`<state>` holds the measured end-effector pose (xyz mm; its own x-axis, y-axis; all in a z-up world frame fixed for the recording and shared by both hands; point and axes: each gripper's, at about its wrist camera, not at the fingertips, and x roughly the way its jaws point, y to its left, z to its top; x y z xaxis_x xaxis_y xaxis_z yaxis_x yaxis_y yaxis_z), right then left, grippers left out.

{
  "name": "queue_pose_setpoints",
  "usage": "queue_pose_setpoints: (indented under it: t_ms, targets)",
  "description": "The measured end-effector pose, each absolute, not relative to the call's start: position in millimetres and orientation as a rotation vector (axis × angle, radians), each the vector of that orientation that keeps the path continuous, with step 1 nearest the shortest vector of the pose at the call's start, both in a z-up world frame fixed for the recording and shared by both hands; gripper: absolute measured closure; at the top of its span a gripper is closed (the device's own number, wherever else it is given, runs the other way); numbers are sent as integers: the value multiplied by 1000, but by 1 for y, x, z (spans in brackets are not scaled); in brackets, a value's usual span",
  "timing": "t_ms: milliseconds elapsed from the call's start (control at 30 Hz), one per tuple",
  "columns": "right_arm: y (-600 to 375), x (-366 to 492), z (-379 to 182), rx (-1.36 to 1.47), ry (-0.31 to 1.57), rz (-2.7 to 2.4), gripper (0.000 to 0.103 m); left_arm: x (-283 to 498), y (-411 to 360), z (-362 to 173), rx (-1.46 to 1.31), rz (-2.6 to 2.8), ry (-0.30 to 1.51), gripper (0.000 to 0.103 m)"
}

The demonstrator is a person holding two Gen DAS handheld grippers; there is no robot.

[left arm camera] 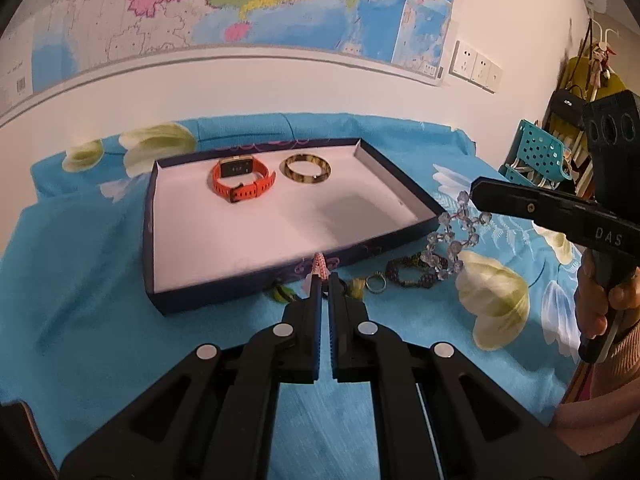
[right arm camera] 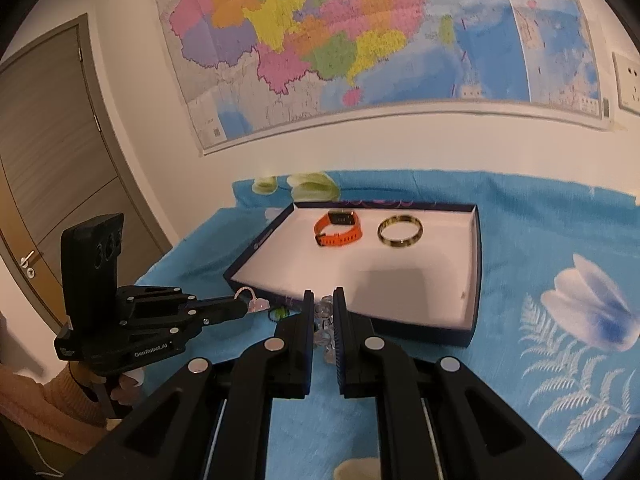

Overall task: Organize jewelry
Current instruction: 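Grasp the small pink charm with the left tool while the right tool grasps the crystal bracelet, then release the crystal bracelet in the tray with the right tool while the left tool holds the charm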

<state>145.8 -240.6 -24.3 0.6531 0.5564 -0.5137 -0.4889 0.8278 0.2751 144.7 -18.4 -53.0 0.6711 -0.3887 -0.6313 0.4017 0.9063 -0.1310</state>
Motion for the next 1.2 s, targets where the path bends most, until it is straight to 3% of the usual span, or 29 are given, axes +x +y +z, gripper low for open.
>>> queue_pose_setpoints:
  t_ms: [1200]
  targets:
    - [-209,249,-17,135,636,578,95,224,-10,-45,70,-369,710,99]
